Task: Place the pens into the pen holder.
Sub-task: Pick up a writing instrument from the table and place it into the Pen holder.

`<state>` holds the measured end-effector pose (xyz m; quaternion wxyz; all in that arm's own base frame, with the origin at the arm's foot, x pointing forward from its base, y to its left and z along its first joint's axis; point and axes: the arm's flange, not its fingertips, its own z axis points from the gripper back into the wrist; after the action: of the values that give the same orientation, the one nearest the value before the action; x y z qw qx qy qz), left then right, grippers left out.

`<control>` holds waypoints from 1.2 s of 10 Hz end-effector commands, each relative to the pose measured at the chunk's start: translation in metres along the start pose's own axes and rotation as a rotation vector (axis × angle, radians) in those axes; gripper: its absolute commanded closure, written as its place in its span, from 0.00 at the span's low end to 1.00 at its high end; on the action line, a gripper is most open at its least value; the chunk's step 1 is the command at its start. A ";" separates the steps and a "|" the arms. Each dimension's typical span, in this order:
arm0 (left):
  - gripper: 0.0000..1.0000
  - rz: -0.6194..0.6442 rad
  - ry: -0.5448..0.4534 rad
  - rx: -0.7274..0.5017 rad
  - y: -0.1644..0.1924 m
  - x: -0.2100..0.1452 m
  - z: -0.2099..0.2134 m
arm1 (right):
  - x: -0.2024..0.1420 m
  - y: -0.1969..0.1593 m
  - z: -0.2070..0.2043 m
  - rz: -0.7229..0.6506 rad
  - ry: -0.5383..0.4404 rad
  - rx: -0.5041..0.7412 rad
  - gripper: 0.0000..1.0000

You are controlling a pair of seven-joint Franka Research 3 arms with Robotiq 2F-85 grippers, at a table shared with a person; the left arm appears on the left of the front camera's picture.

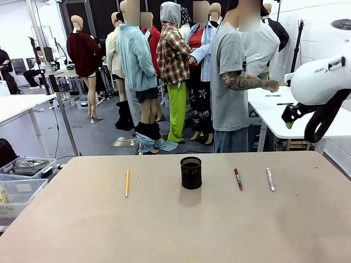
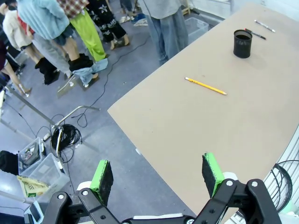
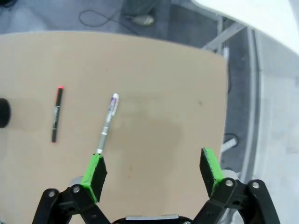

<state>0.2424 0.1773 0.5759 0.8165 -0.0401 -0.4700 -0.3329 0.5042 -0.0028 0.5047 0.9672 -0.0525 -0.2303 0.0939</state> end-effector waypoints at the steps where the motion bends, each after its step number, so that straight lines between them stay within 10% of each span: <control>1: 0.00 0.004 -0.003 0.011 0.002 0.000 -0.001 | 0.032 0.002 -0.055 0.031 0.098 0.132 0.00; 6: 0.00 0.004 -0.003 0.011 0.002 0.000 -0.001 | 0.055 0.022 -0.172 -0.070 0.339 0.179 0.00; 12: 0.00 0.004 -0.003 0.011 0.002 0.000 -0.001 | 0.007 0.052 -0.215 -0.136 0.409 0.109 0.00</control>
<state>0.2429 0.1780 0.5758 0.8173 -0.0384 -0.4701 -0.3310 0.6082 0.0304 0.3141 0.9986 0.0162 -0.0227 0.0449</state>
